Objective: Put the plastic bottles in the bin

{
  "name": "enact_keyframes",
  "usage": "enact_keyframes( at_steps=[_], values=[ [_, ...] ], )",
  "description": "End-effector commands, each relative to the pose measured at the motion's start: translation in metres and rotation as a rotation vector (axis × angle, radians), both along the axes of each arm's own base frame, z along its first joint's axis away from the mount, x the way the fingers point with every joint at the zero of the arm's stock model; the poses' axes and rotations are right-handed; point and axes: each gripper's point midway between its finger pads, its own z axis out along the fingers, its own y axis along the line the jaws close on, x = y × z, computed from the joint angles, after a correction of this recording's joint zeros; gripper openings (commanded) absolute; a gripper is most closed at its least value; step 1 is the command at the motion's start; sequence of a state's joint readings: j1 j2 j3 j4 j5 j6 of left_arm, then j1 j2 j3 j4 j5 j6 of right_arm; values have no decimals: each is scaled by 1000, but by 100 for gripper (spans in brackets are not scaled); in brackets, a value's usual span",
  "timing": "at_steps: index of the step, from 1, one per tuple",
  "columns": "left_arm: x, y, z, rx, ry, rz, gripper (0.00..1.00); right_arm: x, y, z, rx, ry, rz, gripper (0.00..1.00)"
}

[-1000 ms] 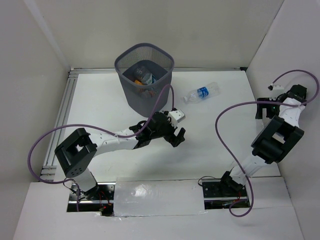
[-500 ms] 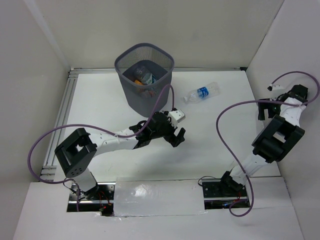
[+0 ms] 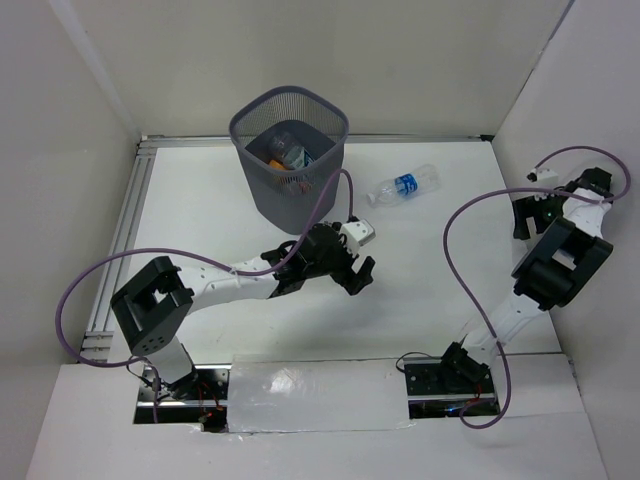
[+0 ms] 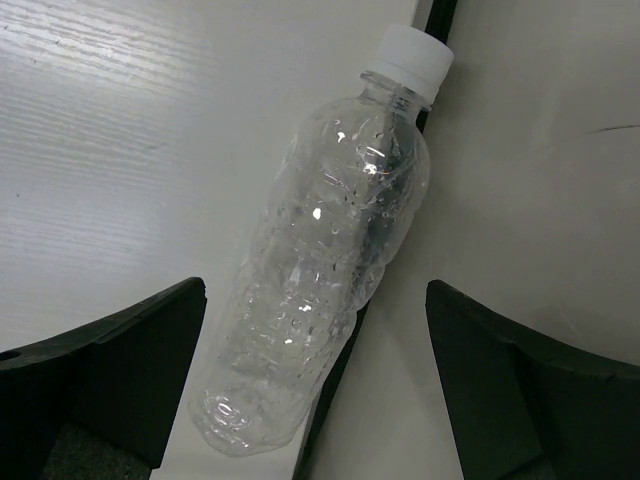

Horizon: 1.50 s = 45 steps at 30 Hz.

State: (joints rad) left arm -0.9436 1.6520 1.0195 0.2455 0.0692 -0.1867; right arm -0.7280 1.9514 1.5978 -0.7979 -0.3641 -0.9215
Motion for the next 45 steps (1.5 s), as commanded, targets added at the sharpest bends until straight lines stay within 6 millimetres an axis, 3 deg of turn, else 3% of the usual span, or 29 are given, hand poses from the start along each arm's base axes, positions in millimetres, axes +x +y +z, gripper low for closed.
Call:
enact_keyframes(
  at_steps=[1,9,19,23,24,27,30,31,33,37,38,40,41,43,44,45],
  values=[
    [5,-9,17,-33,-34,7,100,-9,-5,-10,8,19,27,97],
    [3,-11,12,-23,-32,7,100,-33,1,-43,-3,130,-6,96],
    [4,-12,14,-23,-32,7,100,-47,18,-66,-45,177,93,95],
    [4,-12,14,-23,-32,7,100,-48,22,-67,-75,172,151,79],
    [4,-12,14,-23,-32,7,100,-50,24,-67,-74,179,164,66],
    [3,-11,13,-16,-27,6,100,-51,25,-64,-76,196,242,44],
    [6,-12,17,-17,-42,11,100,-41,24,-39,-111,149,338,37],
    [6,-12,17,-17,-42,11,100,-33,18,-17,-153,112,359,34],
    [7,-13,21,-24,-48,11,100,-29,28,3,-147,97,449,31],
    [6,-15,16,-19,-39,3,100,-10,56,71,-167,38,607,28],
    [6,-15,16,-19,-39,3,100,-4,64,100,-181,7,628,27],
    [4,-12,22,-28,-45,3,100,20,94,128,-172,-85,676,22],
    [3,-10,17,-19,-39,3,100,29,107,156,-212,-153,698,20],
    [-3,-9,21,-27,-44,-6,100,47,142,181,-216,-252,753,20],
    [-7,-4,20,-23,-42,-7,100,65,182,200,-198,-320,754,20],
    [-8,-2,21,-25,-44,-7,100,76,203,211,-226,-370,805,20]
  ],
)
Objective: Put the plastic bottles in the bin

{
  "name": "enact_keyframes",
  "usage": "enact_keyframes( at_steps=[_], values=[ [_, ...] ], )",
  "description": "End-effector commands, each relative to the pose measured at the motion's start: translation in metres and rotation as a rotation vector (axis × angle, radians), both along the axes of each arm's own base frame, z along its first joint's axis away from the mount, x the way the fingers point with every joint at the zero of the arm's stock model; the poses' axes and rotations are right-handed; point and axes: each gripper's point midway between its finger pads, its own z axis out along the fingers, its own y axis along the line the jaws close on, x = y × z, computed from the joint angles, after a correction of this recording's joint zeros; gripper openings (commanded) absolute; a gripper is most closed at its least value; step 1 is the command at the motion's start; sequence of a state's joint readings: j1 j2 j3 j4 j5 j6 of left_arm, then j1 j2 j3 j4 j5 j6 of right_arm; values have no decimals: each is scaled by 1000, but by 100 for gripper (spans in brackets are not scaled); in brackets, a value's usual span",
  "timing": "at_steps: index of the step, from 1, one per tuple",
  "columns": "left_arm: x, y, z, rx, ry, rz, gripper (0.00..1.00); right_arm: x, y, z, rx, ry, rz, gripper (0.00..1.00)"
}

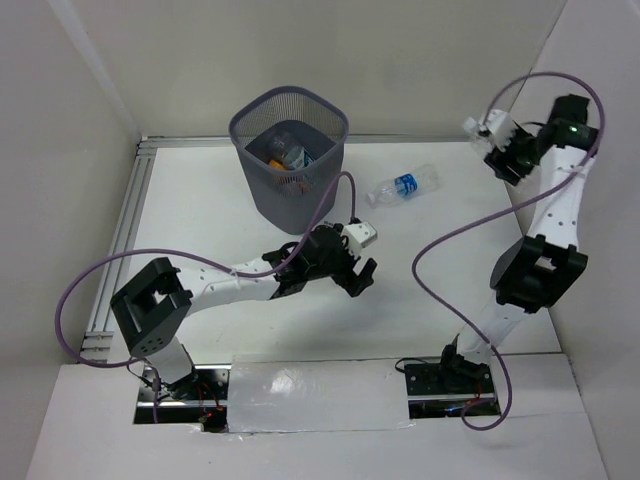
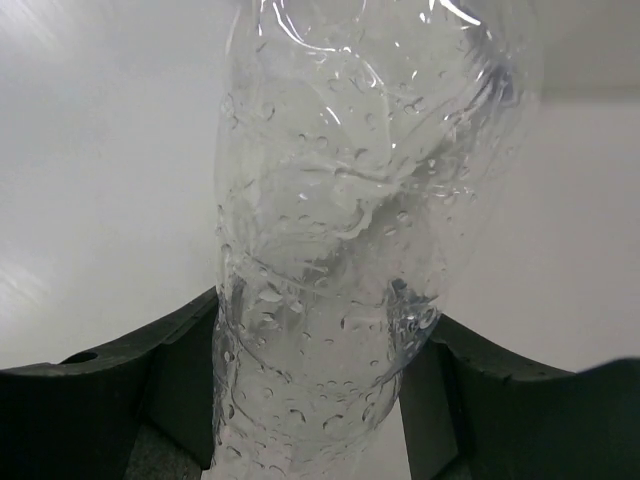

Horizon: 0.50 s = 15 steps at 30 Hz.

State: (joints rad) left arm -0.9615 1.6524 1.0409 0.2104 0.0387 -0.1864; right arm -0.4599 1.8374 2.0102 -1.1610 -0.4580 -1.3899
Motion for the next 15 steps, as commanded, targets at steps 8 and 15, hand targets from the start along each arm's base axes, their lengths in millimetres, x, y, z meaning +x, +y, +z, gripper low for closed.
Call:
enact_keyframes(
  at_steps=[8,15],
  values=[
    [-26,28,28,-66,-48,23,100,67,284,190,456,-568,248,19],
    [-46,51,33,-92,-44,62,100,67,396,221,720,-559,374,23]
  ],
)
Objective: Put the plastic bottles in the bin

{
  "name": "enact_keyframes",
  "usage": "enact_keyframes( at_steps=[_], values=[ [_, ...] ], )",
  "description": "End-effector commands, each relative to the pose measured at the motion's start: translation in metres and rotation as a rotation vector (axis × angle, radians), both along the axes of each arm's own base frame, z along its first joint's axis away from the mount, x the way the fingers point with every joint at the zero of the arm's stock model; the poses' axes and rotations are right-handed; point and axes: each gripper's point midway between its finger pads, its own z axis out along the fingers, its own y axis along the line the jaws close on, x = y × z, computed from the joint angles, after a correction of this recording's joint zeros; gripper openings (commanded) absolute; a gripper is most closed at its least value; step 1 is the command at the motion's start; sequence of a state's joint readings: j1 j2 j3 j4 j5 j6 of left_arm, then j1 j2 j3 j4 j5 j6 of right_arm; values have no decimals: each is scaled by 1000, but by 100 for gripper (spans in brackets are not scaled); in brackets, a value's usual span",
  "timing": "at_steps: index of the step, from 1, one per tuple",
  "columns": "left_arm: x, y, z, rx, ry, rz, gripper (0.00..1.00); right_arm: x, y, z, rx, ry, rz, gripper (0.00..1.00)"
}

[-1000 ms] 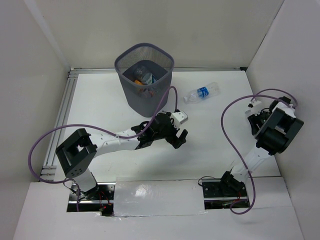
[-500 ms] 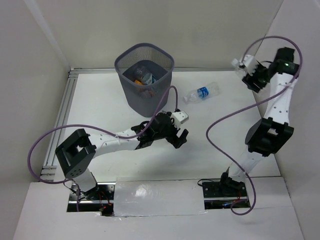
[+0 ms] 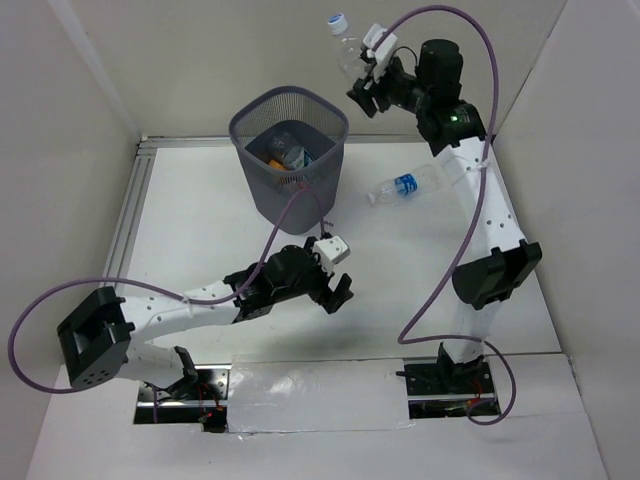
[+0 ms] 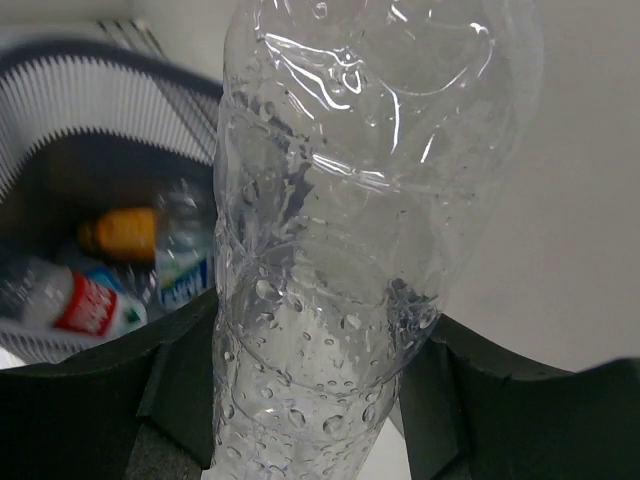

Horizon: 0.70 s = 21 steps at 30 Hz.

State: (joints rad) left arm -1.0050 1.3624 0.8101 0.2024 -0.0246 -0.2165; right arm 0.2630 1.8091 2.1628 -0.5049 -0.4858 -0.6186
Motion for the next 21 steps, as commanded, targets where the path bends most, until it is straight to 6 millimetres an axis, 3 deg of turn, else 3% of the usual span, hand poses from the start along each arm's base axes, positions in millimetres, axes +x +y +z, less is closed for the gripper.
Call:
enact_keyframes(
  at_steps=[1,5,7,9,10,11,12,14,16,18,20,21],
  values=[
    [-4,6,14,-53,-17,35,100,-3,49,29,158,-11,96,23],
    [-11,13,16,-49,-28,45,100,-9,90,-12,165,113,187,33],
    [-11,21,13,-44,-25,70,100,-11,112,-28,174,161,224,45],
    [-11,25,11,-44,-21,85,100,-15,131,-43,168,196,252,58],
    [-11,27,15,-48,-27,93,100,-13,138,-45,168,197,261,73],
    [-11,28,21,-61,-34,93,100,-11,141,-53,159,211,244,81],
    [-11,30,16,-56,-27,108,100,-14,144,-47,162,198,245,89],
    [-12,36,20,-62,-35,118,100,-10,141,-41,160,176,222,99],
    [-12,39,20,-68,-31,132,100,-11,138,-31,158,145,211,99],
    [-12,39,23,-76,-35,132,100,-7,123,-11,174,104,189,99],
    [-14,42,16,-58,-26,132,100,-4,95,13,199,62,157,99],
    [-12,43,16,-57,-29,141,100,-3,86,14,197,69,139,99]
  ],
)
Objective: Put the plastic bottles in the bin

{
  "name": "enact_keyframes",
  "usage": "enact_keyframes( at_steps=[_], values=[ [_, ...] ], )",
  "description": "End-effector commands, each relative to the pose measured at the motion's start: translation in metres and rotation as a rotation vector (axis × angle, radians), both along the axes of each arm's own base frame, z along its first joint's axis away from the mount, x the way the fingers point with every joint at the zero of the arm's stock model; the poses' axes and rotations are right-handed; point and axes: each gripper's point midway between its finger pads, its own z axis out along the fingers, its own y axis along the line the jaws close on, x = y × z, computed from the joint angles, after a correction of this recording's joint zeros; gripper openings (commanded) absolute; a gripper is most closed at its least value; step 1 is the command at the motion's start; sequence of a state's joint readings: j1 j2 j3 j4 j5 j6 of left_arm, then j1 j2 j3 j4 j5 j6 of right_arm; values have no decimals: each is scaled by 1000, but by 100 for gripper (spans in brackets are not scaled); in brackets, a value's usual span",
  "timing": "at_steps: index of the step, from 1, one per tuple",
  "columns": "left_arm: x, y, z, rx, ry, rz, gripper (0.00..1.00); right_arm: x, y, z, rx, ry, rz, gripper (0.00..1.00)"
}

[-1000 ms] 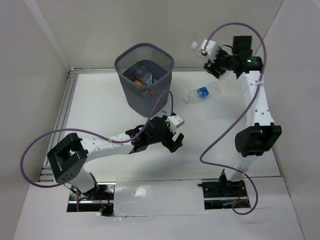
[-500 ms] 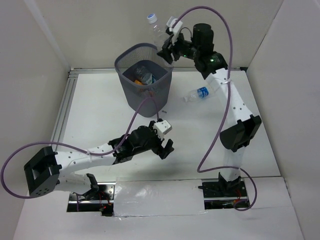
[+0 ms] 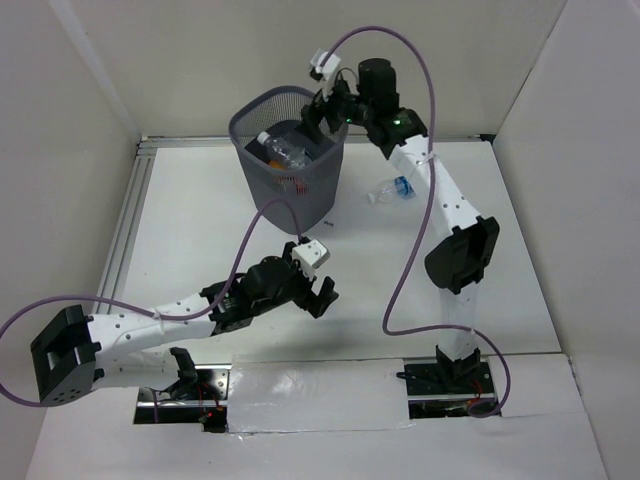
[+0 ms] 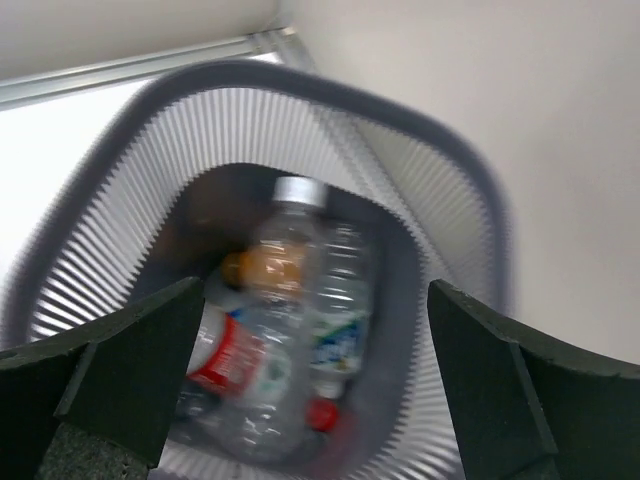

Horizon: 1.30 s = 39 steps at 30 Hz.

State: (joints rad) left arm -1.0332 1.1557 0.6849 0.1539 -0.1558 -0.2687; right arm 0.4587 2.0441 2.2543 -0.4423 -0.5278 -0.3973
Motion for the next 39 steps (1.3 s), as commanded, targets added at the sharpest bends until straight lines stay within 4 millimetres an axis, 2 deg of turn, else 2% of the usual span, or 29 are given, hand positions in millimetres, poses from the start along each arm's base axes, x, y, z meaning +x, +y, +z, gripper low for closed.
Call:
enact_keyframes(
  at_steps=[1,2,3,4,6,7,9,10,11,12,13,18,19,20,23,24,26,27,29,30,33,34,35,37,39],
  values=[
    [1,3,9,-35,-13,28,100,4,-68,91,50,-207,-113,99],
    [0,4,6,-26,-8,28,100,4,-84,93,20,-227,-134,99],
    [0,4,6,-26,-8,28,100,11,-101,71,-35,-199,-156,99],
    [2,6,11,-34,-18,39,100,28,-144,63,-108,-241,-217,99],
    [2,9,11,-35,-22,47,100,23,-177,18,-206,-199,-136,98],
    [0,11,11,-39,-25,48,100,29,-220,4,-323,-279,-115,98],
    [-2,15,7,-29,-19,48,100,9,-246,-56,-471,-241,24,97],
    [-2,15,10,-38,-24,48,100,8,-260,-72,-554,-254,41,97],
    [-3,16,6,-34,-12,51,100,9,-267,-85,-667,-313,90,98],
    [-4,18,4,-34,-12,51,100,2,-277,-109,-723,-272,121,98],
    [-5,19,2,-26,-8,51,100,5,-284,-123,-775,-261,130,100],
    [-5,22,1,-22,0,63,100,14,-293,-182,-861,-214,213,100],
    [-6,23,6,-33,-5,63,100,20,-291,-183,-877,-233,208,100],
    [-6,27,2,-28,4,75,100,22,-288,-198,-902,-223,231,100],
    [-9,30,-5,-25,28,83,100,24,-290,-221,-965,-209,284,100],
    [-11,32,-6,-28,27,83,100,25,-285,-237,-975,-190,313,100],
    [-11,36,-8,-24,34,99,100,26,-286,-251,-1005,-163,332,100],
    [-10,39,-11,-16,41,117,100,26,-281,-265,-1003,-149,362,100],
    [-10,42,-7,-28,41,130,100,39,-285,-269,-1031,-170,338,100],
    [-9,47,-11,-12,51,153,100,42,-278,-280,-1030,-171,352,100],
    [-8,54,-13,4,67,193,100,54,-277,-291,-1048,-179,339,100],
    [-10,57,-17,24,77,194,100,56,-272,-306,-1044,-163,359,100],
    [-9,57,-10,3,73,206,100,66,-273,-302,-1058,-178,344,100],
    [-7,62,-9,0,77,227,100,67,-269,-319,-1066,-155,374,100],
    [-7,66,-11,7,83,244,100,67,-273,-328,-1091,-139,386,100]
  ],
)
